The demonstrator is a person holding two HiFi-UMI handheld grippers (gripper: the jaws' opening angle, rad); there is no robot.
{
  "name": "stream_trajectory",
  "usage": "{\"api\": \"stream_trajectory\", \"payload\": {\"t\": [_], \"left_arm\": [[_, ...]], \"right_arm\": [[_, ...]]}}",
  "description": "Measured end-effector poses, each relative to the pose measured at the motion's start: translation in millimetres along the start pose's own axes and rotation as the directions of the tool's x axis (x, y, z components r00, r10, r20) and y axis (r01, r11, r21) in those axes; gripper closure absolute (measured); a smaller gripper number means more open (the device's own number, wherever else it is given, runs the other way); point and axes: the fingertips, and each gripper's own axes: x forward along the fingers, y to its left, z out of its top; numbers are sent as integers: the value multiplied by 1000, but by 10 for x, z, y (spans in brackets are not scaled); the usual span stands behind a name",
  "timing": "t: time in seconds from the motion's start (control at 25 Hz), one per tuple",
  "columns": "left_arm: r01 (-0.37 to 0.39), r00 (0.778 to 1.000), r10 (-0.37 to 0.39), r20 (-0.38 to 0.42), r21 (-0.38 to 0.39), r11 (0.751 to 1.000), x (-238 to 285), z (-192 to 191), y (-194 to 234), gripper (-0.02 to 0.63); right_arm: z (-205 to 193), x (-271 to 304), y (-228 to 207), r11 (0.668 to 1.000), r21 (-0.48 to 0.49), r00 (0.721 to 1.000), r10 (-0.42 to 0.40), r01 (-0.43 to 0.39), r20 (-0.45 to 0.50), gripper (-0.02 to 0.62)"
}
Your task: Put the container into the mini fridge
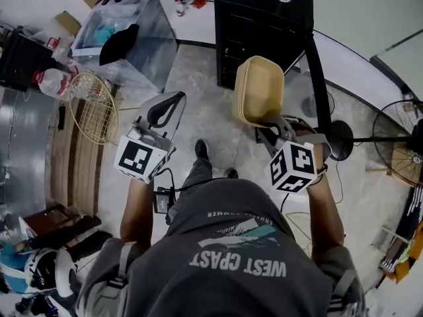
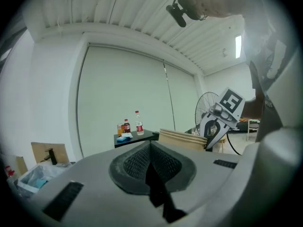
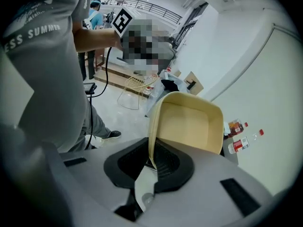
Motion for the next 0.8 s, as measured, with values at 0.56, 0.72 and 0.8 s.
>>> {"api": "stream_trajectory", "payload": {"t": [0.56, 0.72, 0.8], "left_arm": [[173, 984, -173, 39, 8, 985, 683, 0, 762, 589], [205, 978, -205, 44, 7, 979, 801, -40, 983, 589], [223, 973, -223, 49, 7, 975, 866, -57, 1075, 589]], "right_arm": [[148, 478, -562, 991, 128, 994, -34, 47, -102, 548], [211, 626, -708, 988, 146, 991, -40, 59, -128, 548], [226, 698, -778, 986, 155, 989, -44, 67, -143, 548]]}}
